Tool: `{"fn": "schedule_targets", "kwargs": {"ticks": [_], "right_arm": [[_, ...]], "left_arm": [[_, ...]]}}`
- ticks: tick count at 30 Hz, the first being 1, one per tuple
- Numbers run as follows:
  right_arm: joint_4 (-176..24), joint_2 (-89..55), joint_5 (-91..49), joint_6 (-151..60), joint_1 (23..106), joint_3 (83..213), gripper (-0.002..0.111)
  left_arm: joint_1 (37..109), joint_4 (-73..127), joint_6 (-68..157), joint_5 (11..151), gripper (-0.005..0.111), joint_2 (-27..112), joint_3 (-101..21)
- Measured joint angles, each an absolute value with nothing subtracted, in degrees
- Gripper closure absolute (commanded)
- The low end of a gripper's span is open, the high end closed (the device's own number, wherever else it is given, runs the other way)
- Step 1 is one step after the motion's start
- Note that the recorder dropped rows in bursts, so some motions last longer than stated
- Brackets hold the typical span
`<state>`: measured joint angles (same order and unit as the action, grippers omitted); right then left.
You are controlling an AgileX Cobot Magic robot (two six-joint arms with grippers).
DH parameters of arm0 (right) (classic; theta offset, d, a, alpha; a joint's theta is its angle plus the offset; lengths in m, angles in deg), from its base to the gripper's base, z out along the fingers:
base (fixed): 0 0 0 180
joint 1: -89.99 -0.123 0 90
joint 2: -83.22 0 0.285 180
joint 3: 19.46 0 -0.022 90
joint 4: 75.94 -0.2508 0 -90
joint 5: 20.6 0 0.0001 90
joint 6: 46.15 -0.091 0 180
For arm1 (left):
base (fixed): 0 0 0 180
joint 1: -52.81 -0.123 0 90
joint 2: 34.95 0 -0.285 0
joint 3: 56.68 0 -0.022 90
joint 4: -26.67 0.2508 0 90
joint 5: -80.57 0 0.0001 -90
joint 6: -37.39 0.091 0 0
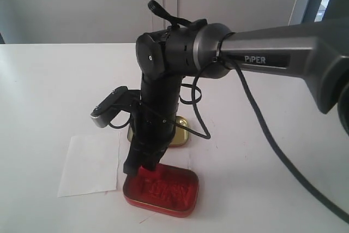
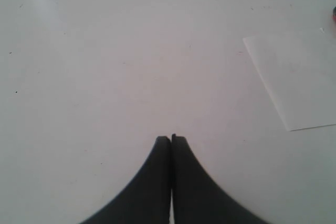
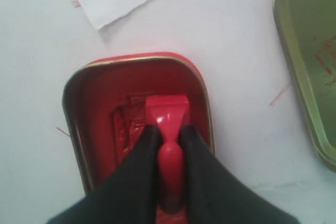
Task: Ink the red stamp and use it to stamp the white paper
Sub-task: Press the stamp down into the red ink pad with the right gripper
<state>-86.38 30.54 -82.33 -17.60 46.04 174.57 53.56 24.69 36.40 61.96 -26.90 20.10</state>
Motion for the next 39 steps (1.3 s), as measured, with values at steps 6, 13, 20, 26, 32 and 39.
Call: {"fn": "schedule_targets", "kwargs": {"ticks": [6,13,20,26,32,39], "right_arm": [[-88.4,30.5,-78.7,-18.1,46.0,172.8,0.108],[-89.1,30.5,-77.1,-18.1,46.0,172.3,0.108],[-89.1,31.5,-77.1,-18.1,46.0,172.1,0.108],[-89.6,32.7,-77.8,-18.1,46.0,172.5,0.108],[-90.0,33.5,-78.4,-18.1,46.1,172.9,0.108],[-90.1,34.1,-78.5,-18.1,46.1,172.9,0.108]], "left_arm": [[53.6,24.7,36.4,62.0,0.107,-26.9,20.1],[53.6,24.7,36.4,62.0,0.107,-26.9,20.1],[53.6,24.7,36.4,62.0,0.107,-26.9,20.1],[53.6,24.7,36.4,62.0,0.107,-26.9,20.1],[53.6,24.7,36.4,62.0,0.107,-26.9,20.1],[53.6,24.7,36.4,62.0,0.107,-26.9,20.1]]}}
